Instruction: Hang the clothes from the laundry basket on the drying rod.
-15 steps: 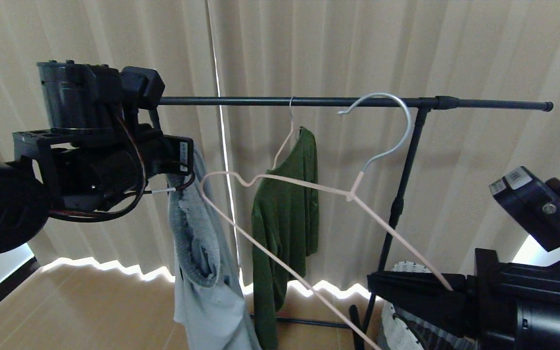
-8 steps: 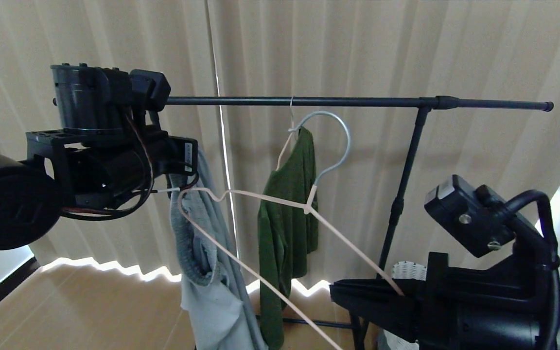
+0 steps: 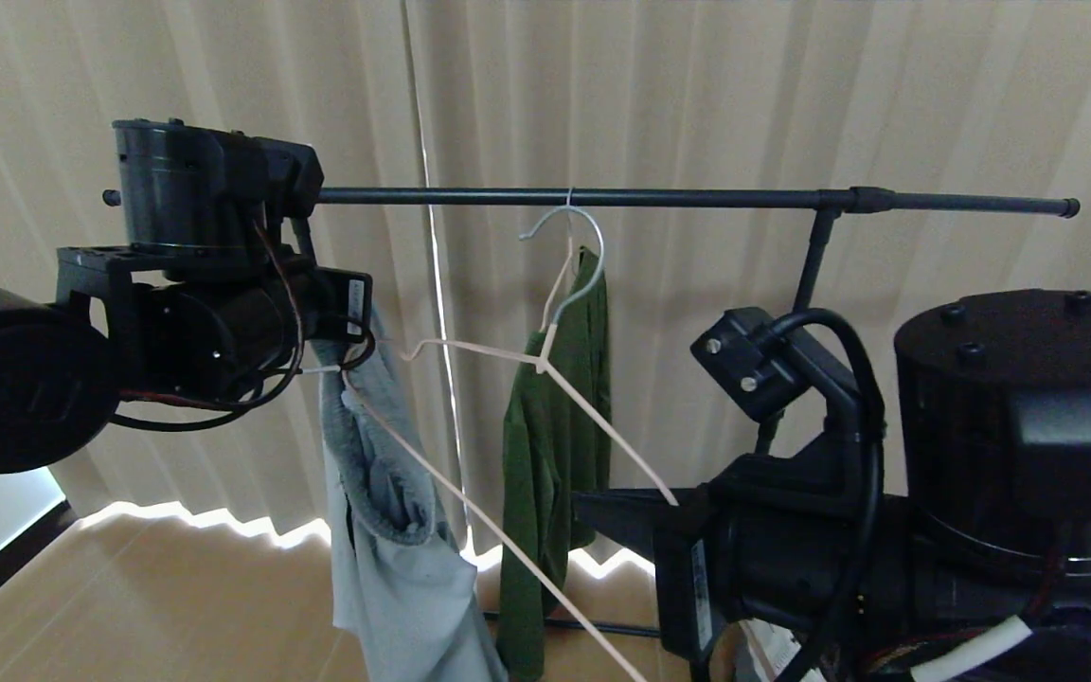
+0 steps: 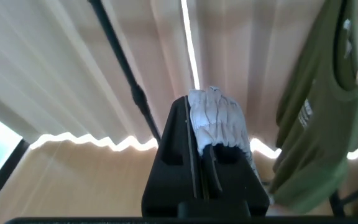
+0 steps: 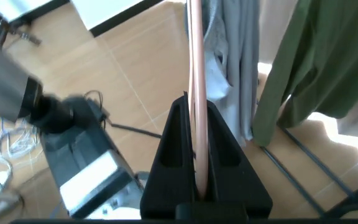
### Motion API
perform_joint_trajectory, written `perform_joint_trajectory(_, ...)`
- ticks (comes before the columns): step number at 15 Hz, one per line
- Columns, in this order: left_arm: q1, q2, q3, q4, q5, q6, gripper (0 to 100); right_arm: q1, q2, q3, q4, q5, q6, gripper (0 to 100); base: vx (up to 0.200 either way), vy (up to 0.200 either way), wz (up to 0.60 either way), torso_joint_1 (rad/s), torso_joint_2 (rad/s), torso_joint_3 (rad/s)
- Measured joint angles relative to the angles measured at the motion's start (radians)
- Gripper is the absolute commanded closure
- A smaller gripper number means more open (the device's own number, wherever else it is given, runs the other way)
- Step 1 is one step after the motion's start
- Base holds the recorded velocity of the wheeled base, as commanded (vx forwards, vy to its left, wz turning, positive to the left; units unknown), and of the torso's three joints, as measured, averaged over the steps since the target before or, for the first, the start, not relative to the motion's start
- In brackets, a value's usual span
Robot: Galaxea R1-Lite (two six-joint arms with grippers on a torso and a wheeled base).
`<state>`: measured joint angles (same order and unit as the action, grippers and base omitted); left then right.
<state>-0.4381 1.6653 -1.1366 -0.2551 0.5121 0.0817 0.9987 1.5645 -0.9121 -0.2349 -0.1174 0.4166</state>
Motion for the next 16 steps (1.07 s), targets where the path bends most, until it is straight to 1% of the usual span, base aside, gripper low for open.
perform_joint_trajectory(1, 0.0, -0.005, -0.001, 0.019, 0.0, 0.0, 100, 0.001, 0.018, -0.02, -0.003, -0.019, 0.017, 100, 0.0, 0.0, 0.0, 0.0, 0.0, 0.0)
perform_joint_trajectory(4, 0.0, -0.025, -0.003, 0.056, 0.004, 0.0, 100, 0.009, 0.057, -0.061, -0.004, -0.052, 0.032, 100, 0.0, 0.0, 0.0, 0.0, 0.0, 0.0)
perform_joint_trajectory(8, -0.011, -0.049, -0.011, 0.08, 0.035, 0.002, 100, 0.024, 0.097, -0.086, -0.003, -0.09, 0.058, 100, 0.0, 0.0, 0.0, 0.0, 0.0, 0.0)
perform_joint_trajectory(10, -0.019, -0.076, -0.014, 0.135, 0.037, 0.004, 100, 0.026, 0.121, -0.106, -0.004, -0.102, 0.068, 100, 0.0, 0.0, 0.0, 0.0, 0.0, 0.0)
perform_joint_trajectory(12, -0.04, -0.109, -0.012, 0.179, 0.037, 0.0, 100, 0.027, 0.14, -0.127, -0.004, -0.107, 0.079, 100, 0.0, 0.0, 0.0, 0.0, 0.0, 0.0)
perform_joint_trajectory(16, -0.107, -0.159, -0.006, 0.192, 0.037, -0.004, 100, 0.027, 0.179, -0.173, -0.007, -0.142, 0.081, 100, 0.0, 0.0, 0.0, 0.0, 0.0, 0.0)
